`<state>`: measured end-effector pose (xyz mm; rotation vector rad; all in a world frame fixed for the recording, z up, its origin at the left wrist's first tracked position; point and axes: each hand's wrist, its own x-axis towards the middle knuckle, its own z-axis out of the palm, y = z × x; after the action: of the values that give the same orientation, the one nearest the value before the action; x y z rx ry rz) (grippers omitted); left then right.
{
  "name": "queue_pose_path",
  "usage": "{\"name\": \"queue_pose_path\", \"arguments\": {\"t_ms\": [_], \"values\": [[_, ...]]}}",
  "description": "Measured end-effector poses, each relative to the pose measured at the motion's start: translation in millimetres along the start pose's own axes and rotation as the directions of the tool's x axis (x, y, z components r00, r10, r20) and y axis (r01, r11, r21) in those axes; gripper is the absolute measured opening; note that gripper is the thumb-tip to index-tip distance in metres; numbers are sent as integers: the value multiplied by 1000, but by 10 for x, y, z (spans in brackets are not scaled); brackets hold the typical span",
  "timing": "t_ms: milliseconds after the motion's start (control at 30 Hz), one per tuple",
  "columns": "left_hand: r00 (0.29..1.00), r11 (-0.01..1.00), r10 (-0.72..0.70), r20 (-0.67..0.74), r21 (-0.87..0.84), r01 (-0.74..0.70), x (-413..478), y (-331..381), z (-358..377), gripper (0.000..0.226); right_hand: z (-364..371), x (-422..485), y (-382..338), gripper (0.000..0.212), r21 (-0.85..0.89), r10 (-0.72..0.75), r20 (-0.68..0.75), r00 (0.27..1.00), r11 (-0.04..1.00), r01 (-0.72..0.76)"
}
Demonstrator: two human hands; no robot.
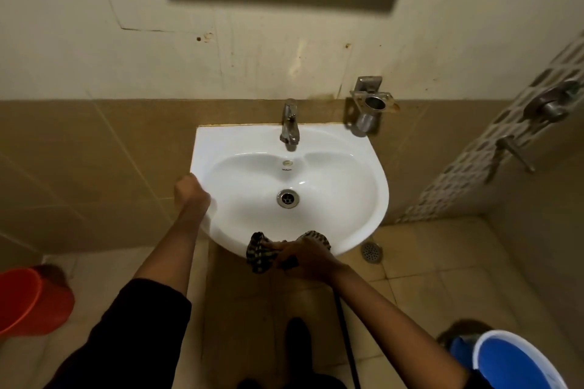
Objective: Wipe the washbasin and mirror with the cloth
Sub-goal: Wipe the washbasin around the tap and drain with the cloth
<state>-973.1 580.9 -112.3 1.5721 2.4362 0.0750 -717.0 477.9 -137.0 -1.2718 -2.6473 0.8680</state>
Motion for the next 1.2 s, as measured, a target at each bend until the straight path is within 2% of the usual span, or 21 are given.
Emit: {"name": "queue_pose_path", "arguments": {"t_ms": [100,200,300,433,533,700,833,933,1067,1200], "values": [[1000,1000,-6,-2,23,6,6,-12,10,33,-82,-138,147,22,1,-23,-13,1000,1000,23],[1000,1000,-26,0,-9,26,-6,-19,22,33,-132,-280,233,20,1,-111,-97,989,994,111],[999,996,-44,-12,-72,43,-27,-13,33,33,-116,-370,310,22,-79,-176,-135,975,983,167],[997,979,-67,-38,-197,59,-44,-9,64,32,-136,-499,426,36,-65,-23,-169,985,998,12],[996,974,-72,-49,-217,59,-53,11,70,32,-137,-649,586,41,-34,56,-202,978,997,-64],[994,965,-94,-47,-248,79,-44,23,37,30,-159,-669,802,27,35,193,-223,955,981,-190],[993,959,-107,-40,-267,92,-40,27,35,29,-304,-604,1045,24,56,371,-353,859,925,-376],[991,953,-125,-53,-283,105,-23,34,43,25,-569,-459,1326,31,81,519,-366,772,845,-529],[986,942,-150,-67,-312,122,19,10,76,26,-828,-232,1670,55,212,603,-388,697,794,-570],[974,886,-215,-73,-434,163,35,-25,107,37,-1003,-66,1895,62,259,627,-420,656,776,-576]]}}
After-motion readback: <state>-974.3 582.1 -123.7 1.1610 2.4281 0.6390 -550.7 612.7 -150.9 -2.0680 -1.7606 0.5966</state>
